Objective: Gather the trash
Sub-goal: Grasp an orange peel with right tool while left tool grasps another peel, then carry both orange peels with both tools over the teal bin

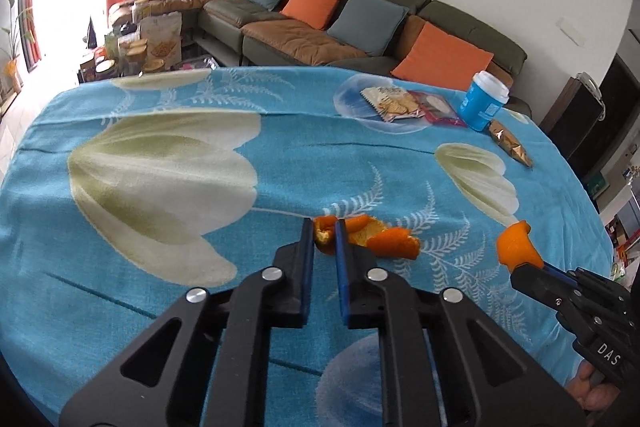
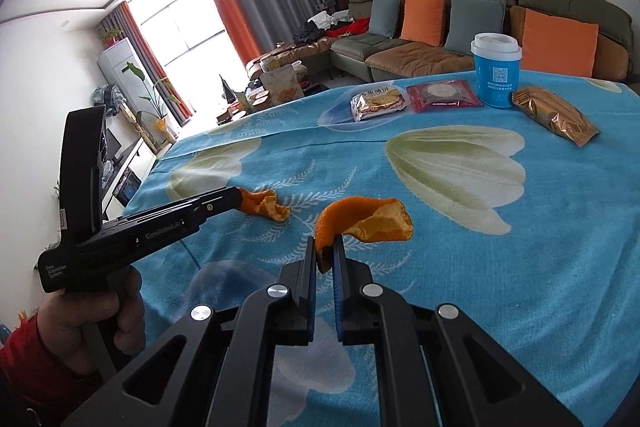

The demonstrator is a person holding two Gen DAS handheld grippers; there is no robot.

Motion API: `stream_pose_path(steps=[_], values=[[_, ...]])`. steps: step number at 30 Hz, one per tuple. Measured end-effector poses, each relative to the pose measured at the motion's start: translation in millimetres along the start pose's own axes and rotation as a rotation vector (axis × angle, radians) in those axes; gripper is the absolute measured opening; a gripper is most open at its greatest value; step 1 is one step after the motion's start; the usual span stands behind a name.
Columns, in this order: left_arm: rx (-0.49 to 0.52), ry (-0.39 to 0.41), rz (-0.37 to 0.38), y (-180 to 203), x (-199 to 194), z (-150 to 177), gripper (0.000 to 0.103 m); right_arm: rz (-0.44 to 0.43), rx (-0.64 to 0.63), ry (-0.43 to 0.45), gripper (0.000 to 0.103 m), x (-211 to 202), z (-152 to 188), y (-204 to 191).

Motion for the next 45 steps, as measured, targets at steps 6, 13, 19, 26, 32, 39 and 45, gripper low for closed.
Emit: stream_pose_path(steps=[6, 13, 19, 26, 32, 39, 45], values=[[0.016, 0.057, 0.0, 4, -29, 1, 0.009, 0.003, -0.016, 0.024, 0.006, -11, -2, -7], [0.024, 0.17, -0.028, -4, -92, 1, 0.009, -0.003, -0.049, 0.051, 0.006, -22, -4, -23], [0.037, 0.237, -0.053, -14, -147, 16, 0.009, -0.009, -0.084, 0.075, 0.006, -36, -4, -40], [0.007, 0.305, -0.09, -32, -203, 43, 0.009, -0.055, -0.171, 0.095, 0.006, -45, -5, -84], [-0.045, 0.352, -0.136, -61, -244, 65, 0.009, -0.113, -0.257, 0.103, 0.006, -47, -4, -131], [-0.1, 0.399, -0.198, -94, -286, 85, 0.009, -0.171, -0.352, 0.106, 0.006, -43, -5, -183], [-0.145, 0.436, -0.266, -125, -319, 100, 0.009, -0.232, -0.431, 0.092, 0.006, -32, -2, -230]])
Point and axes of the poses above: each gripper's, at about its wrist camera, not at the fingertips, and x roughly the way its jaws point, y to its right, z to its underside, the point moved 6 cm from there along x, roughly the way its jaws point, and after that the axes turned 8 degrees about -z, right-handed, at the moved point
